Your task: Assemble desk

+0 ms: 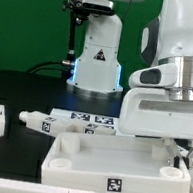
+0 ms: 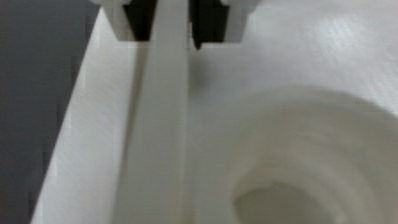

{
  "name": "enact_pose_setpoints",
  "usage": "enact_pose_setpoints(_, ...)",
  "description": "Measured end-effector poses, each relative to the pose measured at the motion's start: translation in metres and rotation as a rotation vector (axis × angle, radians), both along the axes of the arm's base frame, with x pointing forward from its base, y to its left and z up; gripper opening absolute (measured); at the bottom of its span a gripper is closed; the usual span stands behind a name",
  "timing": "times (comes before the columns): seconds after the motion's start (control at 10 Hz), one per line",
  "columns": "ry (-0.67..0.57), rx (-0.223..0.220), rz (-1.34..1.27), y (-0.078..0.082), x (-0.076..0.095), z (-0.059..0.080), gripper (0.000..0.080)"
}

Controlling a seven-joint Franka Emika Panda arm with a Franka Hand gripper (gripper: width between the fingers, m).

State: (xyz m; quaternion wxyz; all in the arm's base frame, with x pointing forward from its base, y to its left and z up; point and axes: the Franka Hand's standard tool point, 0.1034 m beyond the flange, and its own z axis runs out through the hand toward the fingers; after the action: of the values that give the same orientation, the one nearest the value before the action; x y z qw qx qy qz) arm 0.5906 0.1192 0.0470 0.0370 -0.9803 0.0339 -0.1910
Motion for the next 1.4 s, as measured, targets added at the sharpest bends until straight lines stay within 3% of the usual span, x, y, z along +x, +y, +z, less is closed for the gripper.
enact_pose_setpoints(0.3, 0.011, -0.012, 0.031, 0.016, -0.008, -0.016, 0.0052)
enact_pose_setpoints(0.8, 0.004, -0.038, 0.032, 0.012, -0.007, -0.016, 0.0052)
enact_pose_setpoints(0.9, 0.004, -0.038, 0.032, 0.013, -0.007, -0.016, 0.0288)
enact_pose_setpoints(1.0, 0.007, -0.036, 0.034, 0.014, -0.007, -0.015, 0.0288)
enact_pose_setpoints(1.1, 0.014, -0.030, 0.038, 0.018, -0.005, -0.007, 0.0472)
enact_pose_setpoints(1.2, 0.029, -0.019, 0.044, 0.024, -0.004, 0.010, 0.0587)
enact_pose_setpoints(1.3, 0.042, -0.008, 0.042, 0.027, -0.007, 0.024, 0.0587)
enact_pose_setpoints(1.4, 0.047, 0.008, 0.016, 0.024, -0.011, 0.037, 0.0639)
